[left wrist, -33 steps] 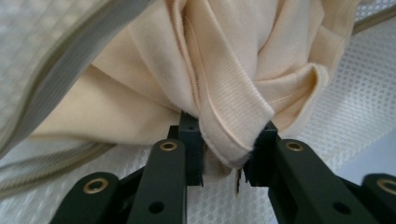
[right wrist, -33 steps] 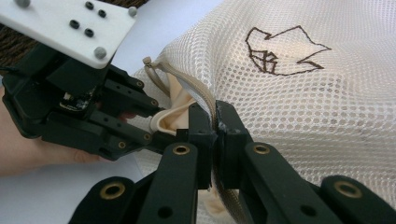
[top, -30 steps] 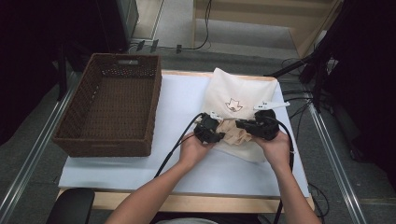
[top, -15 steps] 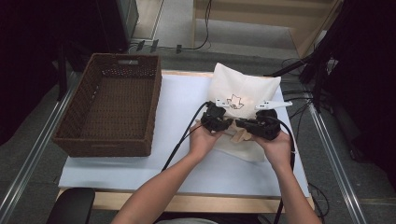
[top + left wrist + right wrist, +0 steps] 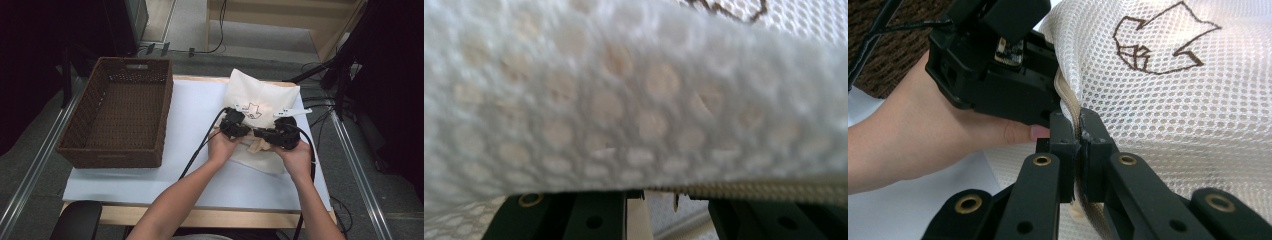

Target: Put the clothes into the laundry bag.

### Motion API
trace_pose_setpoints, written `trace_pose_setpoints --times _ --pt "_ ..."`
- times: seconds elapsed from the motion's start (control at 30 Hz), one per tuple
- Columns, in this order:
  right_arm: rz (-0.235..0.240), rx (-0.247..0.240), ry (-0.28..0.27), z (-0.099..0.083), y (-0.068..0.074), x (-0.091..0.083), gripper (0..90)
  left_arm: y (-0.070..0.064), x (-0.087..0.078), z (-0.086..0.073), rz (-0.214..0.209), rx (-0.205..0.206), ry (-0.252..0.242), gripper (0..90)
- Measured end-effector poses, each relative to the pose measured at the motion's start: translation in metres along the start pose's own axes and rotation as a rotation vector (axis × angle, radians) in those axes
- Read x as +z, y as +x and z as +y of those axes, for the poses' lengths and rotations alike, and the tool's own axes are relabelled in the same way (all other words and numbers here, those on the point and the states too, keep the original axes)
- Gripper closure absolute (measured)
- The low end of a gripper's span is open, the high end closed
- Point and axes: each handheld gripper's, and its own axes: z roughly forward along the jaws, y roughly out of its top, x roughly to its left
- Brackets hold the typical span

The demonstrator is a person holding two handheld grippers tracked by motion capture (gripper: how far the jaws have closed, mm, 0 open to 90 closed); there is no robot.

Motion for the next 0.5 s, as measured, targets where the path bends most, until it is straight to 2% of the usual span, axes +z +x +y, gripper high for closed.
trace_pose_setpoints --times 0.17,0.23,0.43,0.5 --pt "0.001 0.0 0.015 -0.001 0.0 0.004 88.2 0.001 0.007 0.001 0.022 -0.011 0.012 74.6" --pt "-0.001 -0.003 0.023 -0.001 0.001 0.005 88.2 0.002 0.01 0.002 0.017 -0.019 0.029 72.7" --pt "0.0 0.003 0.018 -0.002 -0.001 0.005 88.2 0.004 0.0 0.002 -0.018 -0.009 0.035 67.4" --pt "-0.002 0.003 0.011 -0.002 -0.002 0.004 88.2 0.005 -0.004 0.002 -0.016 0.005 0.038 63.9"
